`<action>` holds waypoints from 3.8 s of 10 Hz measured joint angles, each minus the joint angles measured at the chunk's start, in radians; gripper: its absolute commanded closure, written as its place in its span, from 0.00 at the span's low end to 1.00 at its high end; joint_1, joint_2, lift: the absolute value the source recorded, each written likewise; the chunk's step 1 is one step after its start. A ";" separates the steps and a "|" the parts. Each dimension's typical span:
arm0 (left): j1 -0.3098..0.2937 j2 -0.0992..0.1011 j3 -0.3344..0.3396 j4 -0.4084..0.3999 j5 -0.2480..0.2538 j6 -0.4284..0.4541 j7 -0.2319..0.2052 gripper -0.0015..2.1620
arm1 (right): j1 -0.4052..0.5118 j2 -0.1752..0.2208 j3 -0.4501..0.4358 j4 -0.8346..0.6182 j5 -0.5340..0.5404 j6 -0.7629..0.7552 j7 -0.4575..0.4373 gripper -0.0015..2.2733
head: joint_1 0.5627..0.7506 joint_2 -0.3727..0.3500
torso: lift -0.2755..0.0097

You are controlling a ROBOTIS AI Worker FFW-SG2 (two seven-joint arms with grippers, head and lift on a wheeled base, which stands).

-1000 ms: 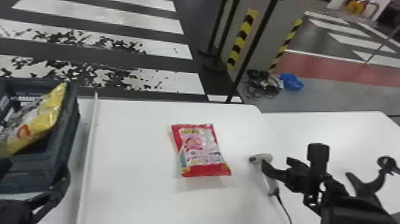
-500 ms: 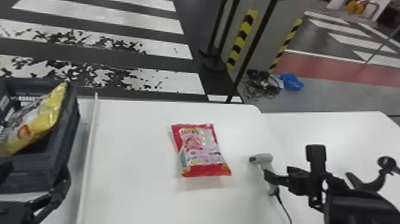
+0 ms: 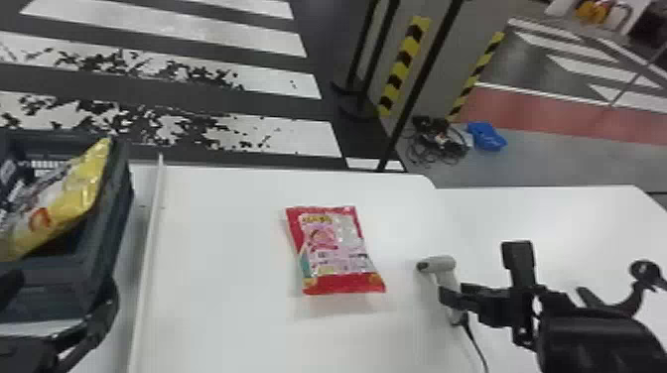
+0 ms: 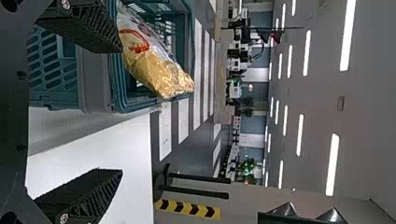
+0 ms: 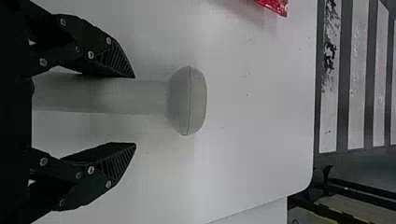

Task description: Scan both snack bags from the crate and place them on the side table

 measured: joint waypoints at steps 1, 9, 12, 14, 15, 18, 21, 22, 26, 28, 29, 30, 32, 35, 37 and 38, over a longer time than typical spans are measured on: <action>-0.001 0.000 0.000 0.002 0.001 -0.001 0.001 0.04 | -0.002 -0.001 0.005 0.001 0.001 0.005 0.001 0.93 | 0.70 0.03 | 0.63; -0.004 -0.003 0.000 0.006 0.000 -0.002 0.001 0.04 | 0.068 0.074 0.002 -0.341 0.001 0.293 -0.004 0.99 | 0.70 0.03 | 0.63; -0.004 -0.003 -0.001 0.004 0.000 -0.002 0.001 0.04 | 0.111 0.117 0.063 -0.534 0.018 0.463 -0.002 0.99 | 0.70 0.11 | 0.63; -0.003 -0.002 -0.001 0.005 0.001 -0.007 0.001 0.04 | 0.121 0.134 0.109 -0.615 0.038 0.545 -0.002 0.99 | 0.70 0.14 | 0.63; -0.003 -0.002 -0.001 0.005 0.001 -0.012 0.001 0.04 | 0.123 0.140 0.133 -0.650 0.050 0.575 -0.002 0.99 | 0.70 0.17 | 0.63; -0.003 -0.002 -0.001 0.005 0.001 -0.017 0.001 0.04 | 0.121 0.147 0.184 -0.726 0.080 0.644 -0.002 0.99 | 0.70 0.23 | 0.63; -0.003 -0.004 -0.001 0.005 0.001 -0.017 0.001 0.04 | 0.108 0.159 0.248 -0.756 0.099 0.674 -0.002 0.99 | 0.70 0.28 | 0.63; -0.002 -0.005 -0.001 0.005 0.001 -0.017 0.001 0.04 | 0.099 0.164 0.276 -0.757 0.110 0.677 -0.002 0.99 | 0.70 0.29 | 0.63; 0.000 -0.006 0.000 0.005 0.001 -0.017 0.001 0.04 | 0.067 0.190 0.369 -0.758 0.146 0.679 -0.002 0.99 | 0.70 0.38 | 0.63; 0.000 -0.005 0.000 0.005 0.000 -0.017 0.001 0.04 | 0.049 0.205 0.411 -0.752 0.176 0.679 -0.003 0.99 | 0.70 0.41 | 0.63; 0.001 -0.003 0.000 0.003 0.001 -0.018 0.001 0.04 | 0.038 0.210 0.430 -0.741 0.192 0.677 -0.008 0.99 | 0.70 0.42 | 0.63; 0.002 0.000 0.001 0.002 0.001 -0.019 0.001 0.04 | 0.025 0.211 0.445 -0.718 0.203 0.673 -0.013 0.99 | 0.70 0.43 | 0.63; 0.004 0.002 0.004 -0.001 0.003 -0.020 0.001 0.04 | 0.009 0.212 0.470 -0.678 0.220 0.661 -0.018 0.99 | 0.70 0.44 | 0.63; 0.006 0.002 0.005 0.000 0.004 -0.024 0.001 0.04 | -0.003 0.211 0.481 -0.648 0.244 0.636 -0.021 0.99 | 0.70 0.44 | 0.63; 0.007 0.002 0.005 0.003 0.005 -0.030 0.001 0.04 | -0.003 0.206 0.492 -0.638 0.283 0.626 -0.028 0.99 | 0.70 0.43 | 0.63; 0.008 0.002 0.006 0.003 0.007 -0.032 0.001 0.04 | 0.000 0.205 0.498 -0.635 0.301 0.620 -0.036 0.99 | 0.70 0.42 | 0.63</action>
